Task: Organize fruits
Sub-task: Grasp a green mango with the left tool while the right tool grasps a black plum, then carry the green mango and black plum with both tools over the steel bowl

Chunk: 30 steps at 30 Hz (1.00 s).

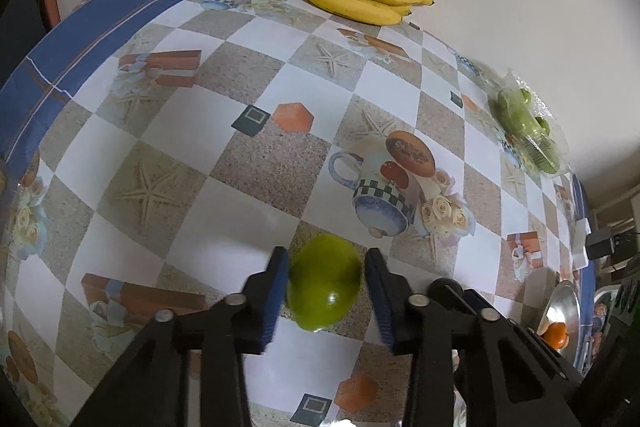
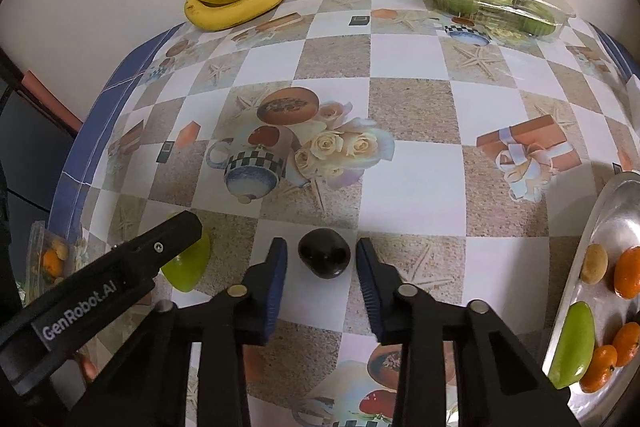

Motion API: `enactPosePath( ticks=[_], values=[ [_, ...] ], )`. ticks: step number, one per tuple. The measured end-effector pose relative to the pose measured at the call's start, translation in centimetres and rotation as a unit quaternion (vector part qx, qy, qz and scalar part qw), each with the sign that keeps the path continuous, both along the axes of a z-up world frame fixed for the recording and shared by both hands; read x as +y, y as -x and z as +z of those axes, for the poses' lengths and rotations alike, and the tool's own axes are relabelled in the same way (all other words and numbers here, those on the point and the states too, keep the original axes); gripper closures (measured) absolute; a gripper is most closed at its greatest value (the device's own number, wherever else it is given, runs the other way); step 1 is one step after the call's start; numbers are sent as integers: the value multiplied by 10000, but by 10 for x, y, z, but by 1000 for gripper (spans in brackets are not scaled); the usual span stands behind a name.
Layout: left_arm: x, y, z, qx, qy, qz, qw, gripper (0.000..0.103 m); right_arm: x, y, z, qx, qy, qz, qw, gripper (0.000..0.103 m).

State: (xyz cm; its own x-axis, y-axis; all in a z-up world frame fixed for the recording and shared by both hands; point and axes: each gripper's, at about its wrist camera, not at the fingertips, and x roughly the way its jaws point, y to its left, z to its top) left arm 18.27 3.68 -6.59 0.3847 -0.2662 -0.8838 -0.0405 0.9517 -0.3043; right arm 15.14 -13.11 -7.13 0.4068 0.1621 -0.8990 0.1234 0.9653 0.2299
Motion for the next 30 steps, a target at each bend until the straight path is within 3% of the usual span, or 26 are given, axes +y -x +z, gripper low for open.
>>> enactPosePath(
  ticks=[9,22,24,25,30],
  values=[
    [-2,1,1,-14,-45,-19,10000,63,-2,2,1,4,-62,-34,10000,76],
    [-7,15,33,-220,-115,-57,9997,67,-8,18,44,-284,46,-52,9996,76],
    [-8,19,40,-292,-133,-62,9995,77,-11,21,48,-285,51,-71,9996,76],
    [-8,20,42,-319,-130,-58,9994,89,-13,24,50,-295,46,-91,9995,76],
    [-7,25,54,-458,-79,-45,9989,89,-20,36,55,-288,47,-135,9995,76]
  ],
)
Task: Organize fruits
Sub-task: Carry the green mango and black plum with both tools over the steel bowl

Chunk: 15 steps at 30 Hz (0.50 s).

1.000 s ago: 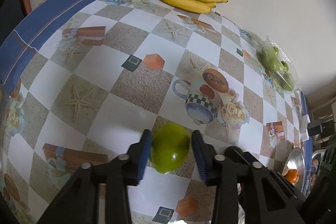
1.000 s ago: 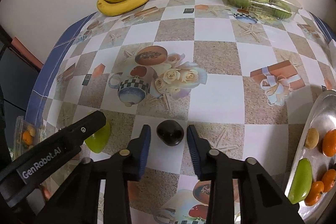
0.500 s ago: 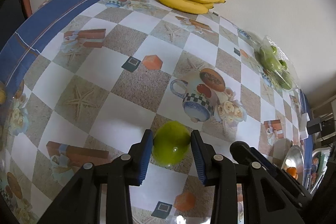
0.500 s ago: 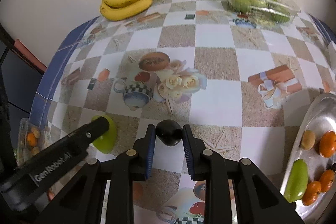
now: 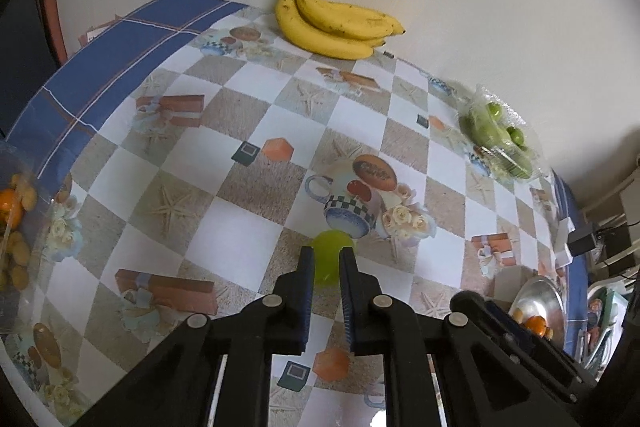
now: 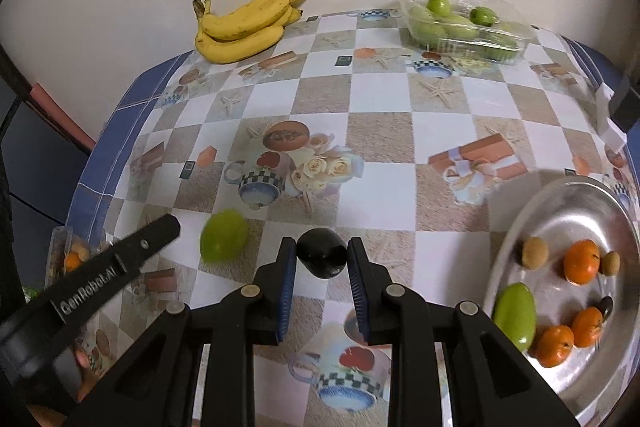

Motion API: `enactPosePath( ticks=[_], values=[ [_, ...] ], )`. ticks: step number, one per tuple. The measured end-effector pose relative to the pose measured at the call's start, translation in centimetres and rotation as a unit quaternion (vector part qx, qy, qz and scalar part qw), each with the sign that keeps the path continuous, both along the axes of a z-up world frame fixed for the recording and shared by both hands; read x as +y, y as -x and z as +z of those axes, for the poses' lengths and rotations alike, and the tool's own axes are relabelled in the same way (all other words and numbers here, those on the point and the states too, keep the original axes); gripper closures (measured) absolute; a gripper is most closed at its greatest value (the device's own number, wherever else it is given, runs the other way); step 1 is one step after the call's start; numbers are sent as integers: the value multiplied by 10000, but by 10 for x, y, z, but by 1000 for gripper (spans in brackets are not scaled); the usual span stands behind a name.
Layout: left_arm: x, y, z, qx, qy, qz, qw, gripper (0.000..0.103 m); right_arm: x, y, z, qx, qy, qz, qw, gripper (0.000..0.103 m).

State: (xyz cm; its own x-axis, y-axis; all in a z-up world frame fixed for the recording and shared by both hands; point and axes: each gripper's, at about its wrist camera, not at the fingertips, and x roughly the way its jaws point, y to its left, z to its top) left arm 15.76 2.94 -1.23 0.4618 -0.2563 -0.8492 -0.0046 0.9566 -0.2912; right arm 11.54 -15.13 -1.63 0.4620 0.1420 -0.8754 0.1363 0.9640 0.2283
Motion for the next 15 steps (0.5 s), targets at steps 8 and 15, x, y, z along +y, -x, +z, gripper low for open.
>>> enactPosePath(
  ticks=[8,15],
  values=[
    [3,-12,-18,138,233,79,9996,72,-12,0,-12,114,-165,-106,9997,76],
    [-20,-16,-35,383,351,-217,9984,53,-17,-8,-25,239,-165,-174,9994,76]
  ],
)
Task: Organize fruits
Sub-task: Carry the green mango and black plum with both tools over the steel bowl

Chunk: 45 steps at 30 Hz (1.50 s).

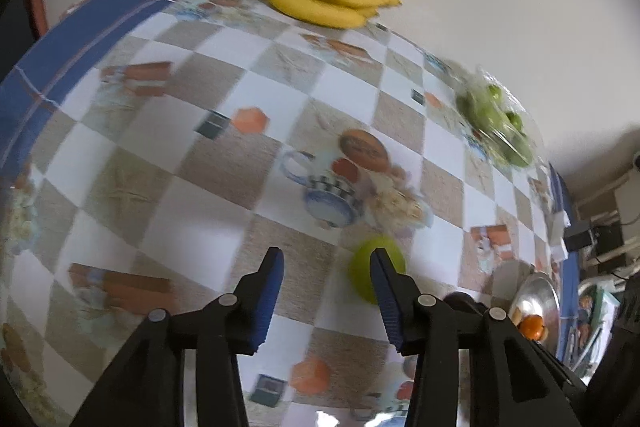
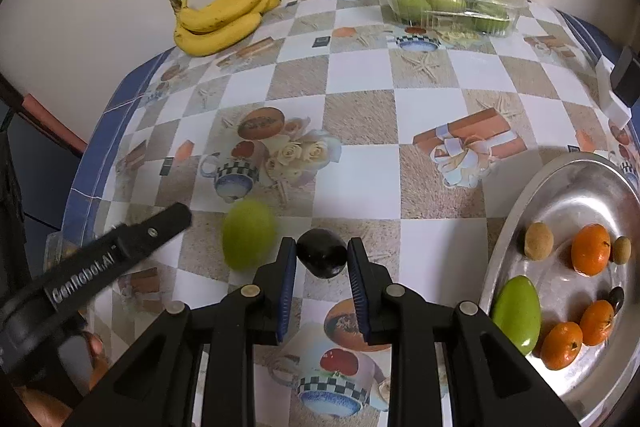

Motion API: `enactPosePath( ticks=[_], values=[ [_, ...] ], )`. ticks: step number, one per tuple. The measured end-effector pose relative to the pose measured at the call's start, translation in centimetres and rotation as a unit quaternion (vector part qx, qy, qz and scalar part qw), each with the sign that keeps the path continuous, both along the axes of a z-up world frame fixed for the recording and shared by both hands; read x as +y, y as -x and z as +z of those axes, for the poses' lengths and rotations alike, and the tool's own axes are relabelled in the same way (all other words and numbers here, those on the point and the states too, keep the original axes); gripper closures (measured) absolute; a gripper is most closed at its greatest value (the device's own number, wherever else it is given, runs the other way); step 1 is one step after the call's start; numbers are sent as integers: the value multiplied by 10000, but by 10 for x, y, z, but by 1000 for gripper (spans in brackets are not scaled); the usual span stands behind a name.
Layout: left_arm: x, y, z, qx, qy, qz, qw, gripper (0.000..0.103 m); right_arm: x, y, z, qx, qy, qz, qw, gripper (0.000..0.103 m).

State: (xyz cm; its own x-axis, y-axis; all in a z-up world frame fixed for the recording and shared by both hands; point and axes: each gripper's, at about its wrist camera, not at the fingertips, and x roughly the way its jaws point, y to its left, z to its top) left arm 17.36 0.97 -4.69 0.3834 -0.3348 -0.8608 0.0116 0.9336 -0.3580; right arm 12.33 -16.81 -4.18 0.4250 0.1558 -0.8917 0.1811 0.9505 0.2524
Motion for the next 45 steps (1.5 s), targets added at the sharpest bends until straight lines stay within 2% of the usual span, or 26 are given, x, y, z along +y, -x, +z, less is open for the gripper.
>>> enactPosePath(
  ticks=[4,15,21,23,29,34,45],
  values=[
    [-15,-3,-4,40,116,-91,9999,47,-7,0,-3,29,8,-54,10000,76],
    [-49,-5,-19,218,128,-399,9989,47,-36,2,-7,63,-26,-296,9995,76],
    [-55,-7,-28,315,12,-355,9989,49,-41,2,-11,91,-46,-303,9995,76],
    [-56,-7,-29,321,-45,-353,9988,56,-43,1,-12,93,-75,-326,9994,76],
    [-54,-5,-27,307,-98,-300,9990,57,-44,2,-11,70,-112,-351,9993,76],
    [-46,-3,-16,240,-86,-179,9995,57,-44,4,-1,-22,-151,-361,9992,76],
    [-38,20,38,-338,-175,-58,9993,57,-47,26,30,-214,-103,-445,9987,76]
  ],
)
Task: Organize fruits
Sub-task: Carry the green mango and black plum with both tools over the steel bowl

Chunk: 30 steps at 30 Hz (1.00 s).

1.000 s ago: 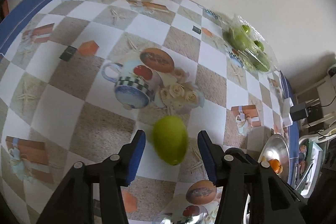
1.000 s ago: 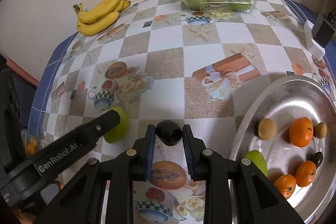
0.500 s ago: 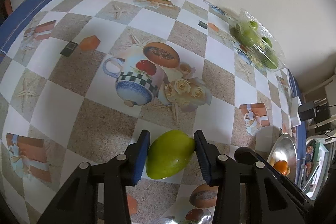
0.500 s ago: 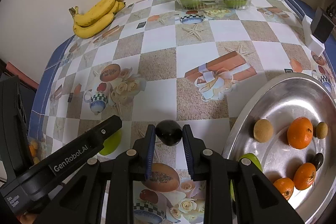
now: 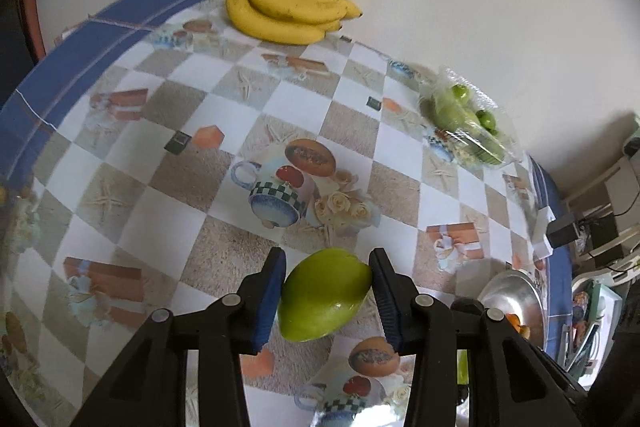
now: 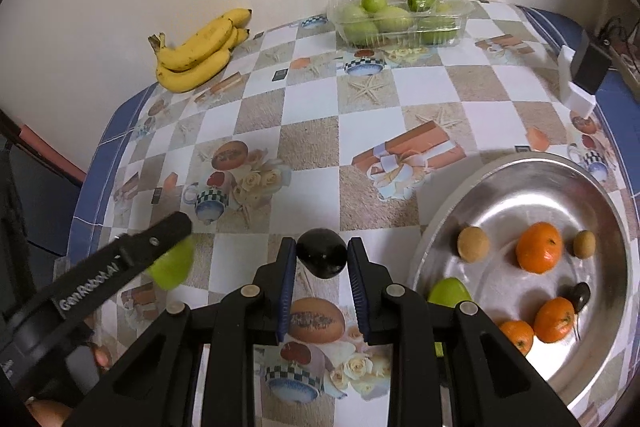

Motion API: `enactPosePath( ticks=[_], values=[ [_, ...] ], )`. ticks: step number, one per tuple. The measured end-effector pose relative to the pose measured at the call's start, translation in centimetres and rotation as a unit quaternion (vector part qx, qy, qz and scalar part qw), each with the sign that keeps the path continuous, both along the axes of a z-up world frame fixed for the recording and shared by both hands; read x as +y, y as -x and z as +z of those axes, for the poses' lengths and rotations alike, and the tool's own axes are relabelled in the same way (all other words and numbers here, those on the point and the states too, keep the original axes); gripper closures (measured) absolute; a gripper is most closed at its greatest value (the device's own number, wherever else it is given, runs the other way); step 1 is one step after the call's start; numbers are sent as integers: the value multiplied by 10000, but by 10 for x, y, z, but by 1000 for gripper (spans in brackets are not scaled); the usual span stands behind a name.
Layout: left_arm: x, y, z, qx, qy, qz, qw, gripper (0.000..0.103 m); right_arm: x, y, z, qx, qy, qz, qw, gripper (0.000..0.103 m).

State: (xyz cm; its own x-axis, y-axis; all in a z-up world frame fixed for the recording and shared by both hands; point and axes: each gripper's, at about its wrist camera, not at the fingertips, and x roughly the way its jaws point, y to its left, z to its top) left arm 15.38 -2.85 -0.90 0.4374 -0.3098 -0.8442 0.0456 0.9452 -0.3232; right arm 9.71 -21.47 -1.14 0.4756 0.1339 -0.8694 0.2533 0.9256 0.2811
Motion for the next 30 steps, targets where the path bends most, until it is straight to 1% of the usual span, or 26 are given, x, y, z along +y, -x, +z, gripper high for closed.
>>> enactPosePath(
  ticks=[8,14,18,25,27,30],
  values=[
    [-12,21,12,-96,-85,-136,9998,57,-13,28,13,-72,90,-88,9999,76],
    [-26,30,17,-155,-120,-260,9995,57,-36,41,15,-53,131,-242,9996,76],
    [-45,36,18,-164,-152,-460,9987,57,-58,48,12,17,169,-434,9989,76],
    [-97,53,17,-185,-189,-1077,9938,57,-102,62,4,192,243,-866,9958,76],
    [-117,62,17,-210,-245,-1319,9907,57,-116,67,3,233,278,-1028,9940,76],
    [-145,74,14,-230,-194,-1770,9837,57,-132,74,0,284,280,-1197,9920,76]
  ],
)
